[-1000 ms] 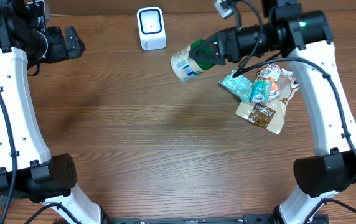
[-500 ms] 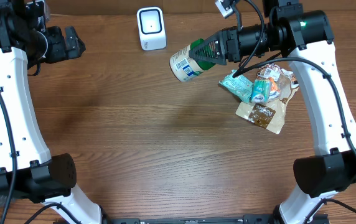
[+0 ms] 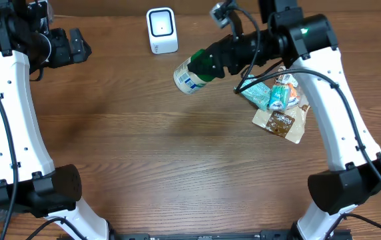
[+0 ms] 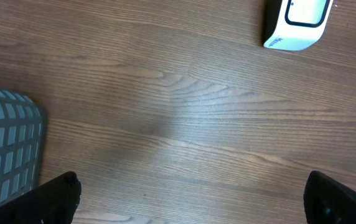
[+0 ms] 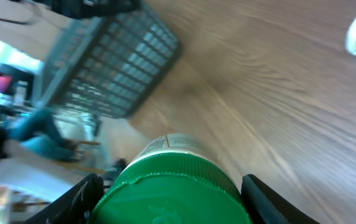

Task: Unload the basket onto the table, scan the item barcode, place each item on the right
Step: 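Lift the jar and swing it up toward the scanner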

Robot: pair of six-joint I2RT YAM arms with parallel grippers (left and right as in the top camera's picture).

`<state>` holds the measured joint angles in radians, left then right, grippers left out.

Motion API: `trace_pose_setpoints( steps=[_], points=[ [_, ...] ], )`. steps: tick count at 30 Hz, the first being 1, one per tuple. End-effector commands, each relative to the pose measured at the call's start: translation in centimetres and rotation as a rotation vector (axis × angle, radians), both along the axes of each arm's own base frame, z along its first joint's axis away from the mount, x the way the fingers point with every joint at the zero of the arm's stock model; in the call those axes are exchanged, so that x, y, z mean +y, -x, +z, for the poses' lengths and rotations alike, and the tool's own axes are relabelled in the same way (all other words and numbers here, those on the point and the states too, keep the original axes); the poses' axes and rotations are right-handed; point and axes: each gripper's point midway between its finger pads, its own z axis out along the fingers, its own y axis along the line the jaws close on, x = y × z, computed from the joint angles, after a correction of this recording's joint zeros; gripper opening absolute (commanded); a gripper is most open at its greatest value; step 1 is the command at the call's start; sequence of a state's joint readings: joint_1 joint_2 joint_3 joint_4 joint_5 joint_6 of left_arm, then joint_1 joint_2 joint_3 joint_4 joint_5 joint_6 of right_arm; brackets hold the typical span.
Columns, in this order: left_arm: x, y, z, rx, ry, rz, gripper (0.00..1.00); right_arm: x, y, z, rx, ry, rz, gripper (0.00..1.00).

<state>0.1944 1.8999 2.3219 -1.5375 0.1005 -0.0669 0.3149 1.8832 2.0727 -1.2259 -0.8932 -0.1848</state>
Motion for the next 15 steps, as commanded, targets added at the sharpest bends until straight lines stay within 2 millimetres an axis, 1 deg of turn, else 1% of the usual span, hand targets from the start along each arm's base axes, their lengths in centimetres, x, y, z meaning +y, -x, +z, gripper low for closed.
trace_pose_setpoints(
  steps=[1, 5, 8, 10, 15],
  points=[
    [0.1, 0.3, 1.6, -0.044, -0.025, -0.015, 1.00, 0.0, -0.8, 0.0, -0.123, 0.125, -0.063, 0.54],
    [0.1, 0.3, 1.6, -0.044, -0.025, -0.015, 0.99, 0.2, -2.1, -1.3, -0.209, 0.270, -0.132, 0.54],
    [0.1, 0.3, 1.6, -0.044, -0.025, -0.015, 1.00, 0.4, -3.1, -1.9, -0.278, 0.359, -0.181, 0.54],
    [0.1, 0.3, 1.6, -0.044, -0.025, -0.015, 1.00, 0.7, -4.1, -2.2, -0.336, 0.411, -0.213, 0.54],
    [0.1, 0.3, 1.6, -0.044, -0.025, -0.015, 1.00, 2.5, -6.5, -3.2, -0.504, 0.462, -0.157, 0.49]
  ],
)
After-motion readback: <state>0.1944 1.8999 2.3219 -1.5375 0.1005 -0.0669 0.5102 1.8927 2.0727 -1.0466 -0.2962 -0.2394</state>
